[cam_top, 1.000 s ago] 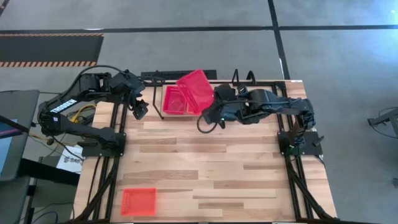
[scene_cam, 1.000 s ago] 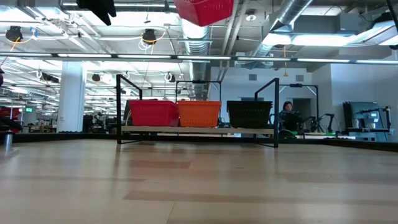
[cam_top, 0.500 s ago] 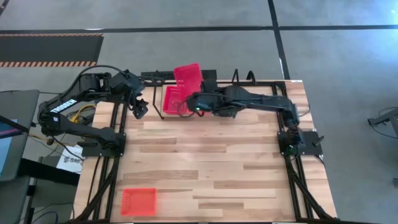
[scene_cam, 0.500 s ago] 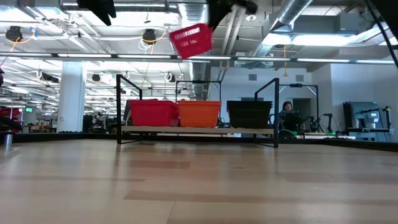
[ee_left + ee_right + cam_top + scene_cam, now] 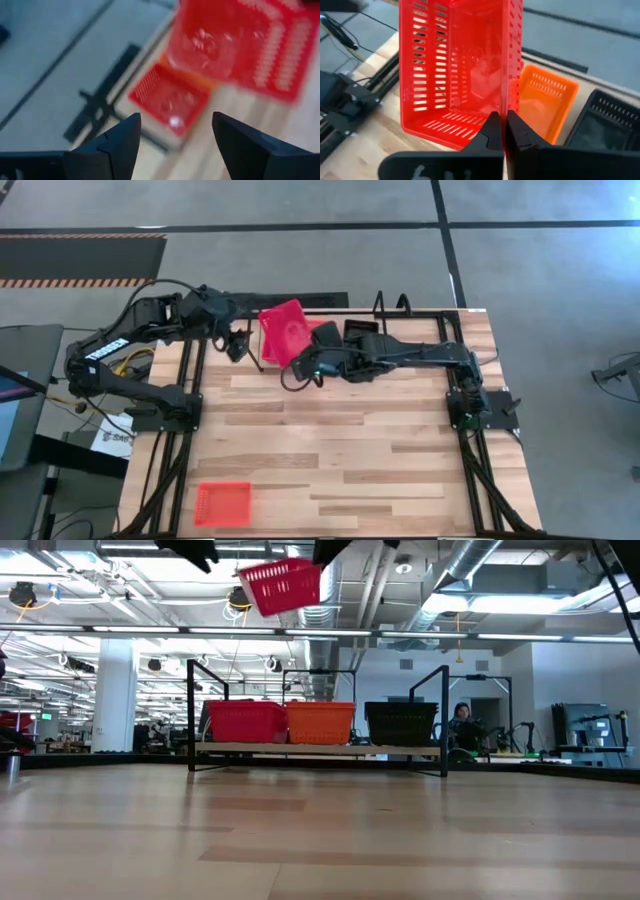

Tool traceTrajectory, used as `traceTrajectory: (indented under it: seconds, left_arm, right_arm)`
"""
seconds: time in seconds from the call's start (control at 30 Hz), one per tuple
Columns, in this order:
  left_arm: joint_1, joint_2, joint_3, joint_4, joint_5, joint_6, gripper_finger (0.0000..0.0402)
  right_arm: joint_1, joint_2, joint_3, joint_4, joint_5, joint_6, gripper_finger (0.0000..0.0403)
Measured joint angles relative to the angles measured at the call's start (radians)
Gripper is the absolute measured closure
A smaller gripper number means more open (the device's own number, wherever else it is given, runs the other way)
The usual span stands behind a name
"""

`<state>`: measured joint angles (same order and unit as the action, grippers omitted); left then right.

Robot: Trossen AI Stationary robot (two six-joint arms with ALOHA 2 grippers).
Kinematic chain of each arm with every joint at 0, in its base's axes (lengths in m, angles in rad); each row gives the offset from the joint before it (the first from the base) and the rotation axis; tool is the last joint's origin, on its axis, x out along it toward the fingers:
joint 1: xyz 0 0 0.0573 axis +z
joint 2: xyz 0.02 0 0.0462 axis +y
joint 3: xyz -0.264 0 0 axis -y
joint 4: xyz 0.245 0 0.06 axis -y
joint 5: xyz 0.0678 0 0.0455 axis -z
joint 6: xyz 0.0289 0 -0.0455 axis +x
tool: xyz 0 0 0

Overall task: Stack baskets on shelf by color
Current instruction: Stack the red bin on top of the red bin on the shelf

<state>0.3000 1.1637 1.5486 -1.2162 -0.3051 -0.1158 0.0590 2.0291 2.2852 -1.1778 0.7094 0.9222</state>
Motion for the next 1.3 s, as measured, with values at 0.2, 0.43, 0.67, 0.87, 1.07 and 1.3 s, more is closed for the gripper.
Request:
traceTrajectory:
  seconds: [0.2, 0.43, 0.67, 0.87, 1.07, 1.3]
  left_arm:
    - [0.006, 0.037, 0.000, 0.091, -0.010, -0.136, 0.0168]
    - [0.000, 0.117, 0.000, 0.105, -0.028, -0.291, 0.0168]
    - [-0.008, 0.245, 0.000, 0.129, -0.057, -0.285, 0.0189]
    - [-0.065, 0.279, 0.001, 0.125, -0.098, -0.211, 0.0361]
    - [-0.093, 0.248, 0.085, 0.082, -0.219, -0.214, 0.0398]
    - [-0.092, 0.236, 0.132, 0.013, -0.238, -0.239, 0.0401]
  right_arm:
    - [0.028, -0.002, 0.001, -0.009, 0.024, -0.085, 0.0402]
    - [0.030, -0.002, 0.001, -0.013, 0.025, -0.185, 0.0402]
    - [0.047, -0.002, 0.001, -0.017, 0.016, -0.274, 0.0402]
    - [0.048, -0.002, 0.001, -0.071, 0.008, -0.280, 0.0402]
    - [0.045, -0.005, 0.003, -0.053, 0.009, -0.277, 0.0402]
    - [0.055, -0.005, 0.072, -0.021, 0.002, -0.349, 0.0396]
